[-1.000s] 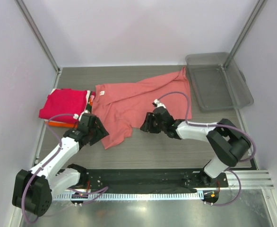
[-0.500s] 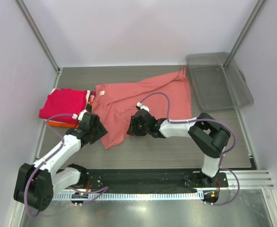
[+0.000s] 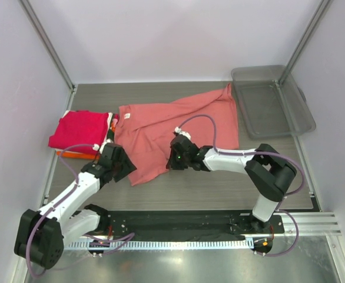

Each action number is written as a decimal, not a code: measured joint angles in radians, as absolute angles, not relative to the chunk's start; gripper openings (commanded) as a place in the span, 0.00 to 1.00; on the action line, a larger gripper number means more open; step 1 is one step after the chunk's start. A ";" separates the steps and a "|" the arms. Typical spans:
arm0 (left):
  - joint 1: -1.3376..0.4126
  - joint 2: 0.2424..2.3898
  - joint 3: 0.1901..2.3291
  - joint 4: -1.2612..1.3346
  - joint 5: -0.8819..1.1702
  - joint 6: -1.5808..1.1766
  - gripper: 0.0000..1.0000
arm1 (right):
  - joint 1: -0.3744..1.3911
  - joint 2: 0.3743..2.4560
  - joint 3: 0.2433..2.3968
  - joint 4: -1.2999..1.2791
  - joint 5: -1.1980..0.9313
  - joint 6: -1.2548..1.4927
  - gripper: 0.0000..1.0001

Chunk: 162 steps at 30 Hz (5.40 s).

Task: Fold and stack the t-shirts
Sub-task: Flatten the tshirt out

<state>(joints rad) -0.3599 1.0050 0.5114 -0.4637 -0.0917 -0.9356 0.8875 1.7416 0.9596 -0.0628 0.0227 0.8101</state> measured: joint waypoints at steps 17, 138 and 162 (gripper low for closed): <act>-0.595 0.922 0.402 -0.383 -0.090 -0.989 0.47 | 0.690 1.789 1.066 -0.154 -0.132 0.753 0.01; -0.073 1.138 1.129 -0.524 0.088 -0.912 0.00 | 0.266 1.394 0.753 -0.277 0.109 0.577 0.46; -0.073 1.139 1.129 -0.521 0.092 -0.896 0.00 | 0.266 1.597 0.817 -0.151 0.099 0.596 0.01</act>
